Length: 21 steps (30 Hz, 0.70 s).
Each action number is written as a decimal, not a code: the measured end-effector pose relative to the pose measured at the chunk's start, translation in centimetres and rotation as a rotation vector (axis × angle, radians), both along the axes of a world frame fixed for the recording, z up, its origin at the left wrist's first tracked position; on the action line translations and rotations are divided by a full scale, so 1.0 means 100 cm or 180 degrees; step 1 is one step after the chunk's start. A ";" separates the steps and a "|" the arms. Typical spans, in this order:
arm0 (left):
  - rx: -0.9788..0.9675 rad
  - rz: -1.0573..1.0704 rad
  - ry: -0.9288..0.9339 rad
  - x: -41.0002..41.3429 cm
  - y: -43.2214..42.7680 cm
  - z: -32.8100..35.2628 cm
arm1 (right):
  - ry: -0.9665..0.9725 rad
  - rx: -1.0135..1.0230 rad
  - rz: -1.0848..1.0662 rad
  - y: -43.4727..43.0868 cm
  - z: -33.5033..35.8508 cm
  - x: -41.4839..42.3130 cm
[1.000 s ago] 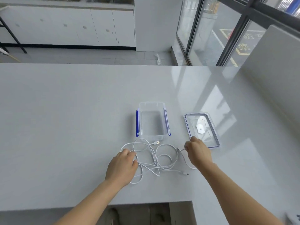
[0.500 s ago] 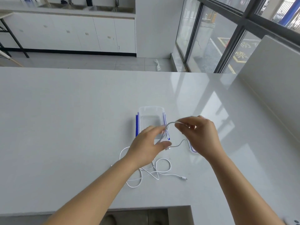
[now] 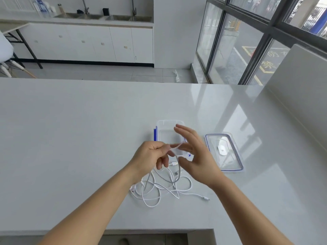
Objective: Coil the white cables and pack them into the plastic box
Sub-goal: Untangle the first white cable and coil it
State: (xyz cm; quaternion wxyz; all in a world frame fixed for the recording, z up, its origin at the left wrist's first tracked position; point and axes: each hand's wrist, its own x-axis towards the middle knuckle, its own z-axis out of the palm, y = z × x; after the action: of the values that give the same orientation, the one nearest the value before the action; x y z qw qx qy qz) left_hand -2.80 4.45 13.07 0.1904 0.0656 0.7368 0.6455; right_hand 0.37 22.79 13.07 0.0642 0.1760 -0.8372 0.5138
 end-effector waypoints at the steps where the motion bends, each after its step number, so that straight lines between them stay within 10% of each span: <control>1: 0.0091 0.0041 -0.0065 -0.001 -0.004 0.002 | -0.0191 -0.0186 0.0083 -0.002 0.005 0.000; 14: -0.0180 0.0308 -0.0288 -0.013 -0.021 0.003 | 0.0336 0.0934 -0.1570 -0.008 -0.003 -0.030; 16: 0.0040 0.0438 -0.0297 -0.017 -0.027 0.003 | -0.0382 0.0143 -0.1847 0.003 -0.002 -0.036; 19: 0.0521 0.0639 -0.0192 -0.021 -0.039 0.004 | -0.2030 -0.3486 -0.1526 0.014 0.009 -0.043; 21: 0.0836 0.0734 -0.0217 -0.023 -0.045 0.004 | -0.2353 -0.3915 -0.0994 0.021 0.010 -0.044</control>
State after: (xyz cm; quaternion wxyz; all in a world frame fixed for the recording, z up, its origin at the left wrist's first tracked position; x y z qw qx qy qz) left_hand -5.13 -0.04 13.45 0.1298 -0.0170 0.6419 0.7556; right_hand -3.99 24.84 14.09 -0.0628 -0.1979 -0.3800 0.9014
